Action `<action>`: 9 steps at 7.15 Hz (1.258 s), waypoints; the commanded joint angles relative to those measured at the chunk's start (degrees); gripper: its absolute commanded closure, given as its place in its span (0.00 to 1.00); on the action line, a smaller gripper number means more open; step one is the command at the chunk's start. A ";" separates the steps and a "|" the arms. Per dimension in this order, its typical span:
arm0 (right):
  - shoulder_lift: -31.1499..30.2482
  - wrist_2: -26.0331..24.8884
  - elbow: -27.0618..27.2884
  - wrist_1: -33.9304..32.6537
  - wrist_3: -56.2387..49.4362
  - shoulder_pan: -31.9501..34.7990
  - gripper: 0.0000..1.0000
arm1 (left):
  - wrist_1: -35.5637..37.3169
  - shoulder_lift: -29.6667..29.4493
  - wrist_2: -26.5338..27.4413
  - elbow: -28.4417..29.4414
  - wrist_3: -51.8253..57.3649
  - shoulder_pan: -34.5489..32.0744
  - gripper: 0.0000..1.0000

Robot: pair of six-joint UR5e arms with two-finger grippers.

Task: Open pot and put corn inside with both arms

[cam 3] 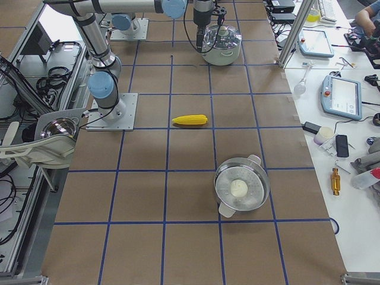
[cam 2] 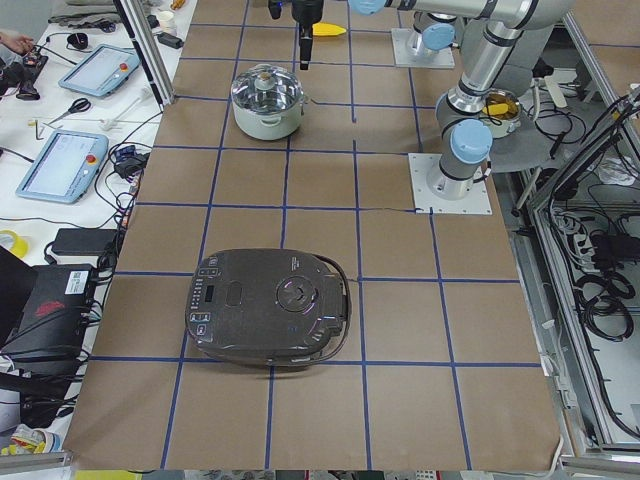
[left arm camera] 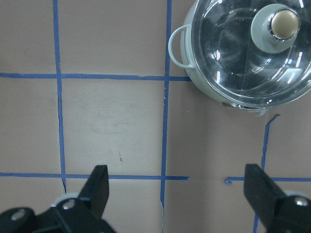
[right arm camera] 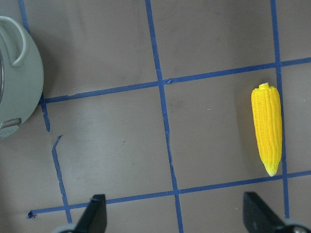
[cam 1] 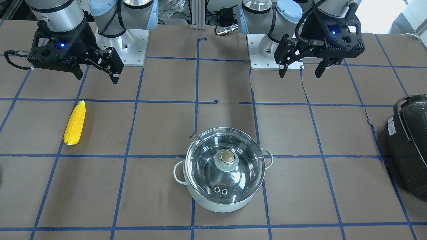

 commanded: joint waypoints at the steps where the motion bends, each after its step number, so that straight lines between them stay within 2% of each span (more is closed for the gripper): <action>1: 0.12 0.07 -0.32 -1.97 -0.13 -0.09 0.00 | -0.15 0.12 0.01 -0.09 0.07 -0.07 0.01; 2: -0.14 1.03 -0.32 -3.98 0.04 0.08 0.00 | -0.24 0.12 0.01 -0.18 -0.02 -0.15 0.01; 4: -0.15 0.68 -0.32 -1.38 0.22 -0.01 0.00 | -0.24 0.12 0.01 -0.18 0.07 -0.24 0.01; 9: -0.15 0.34 -0.23 -0.92 0.04 -0.01 0.00 | 0.28 -0.75 -0.08 0.08 -0.02 -0.24 0.02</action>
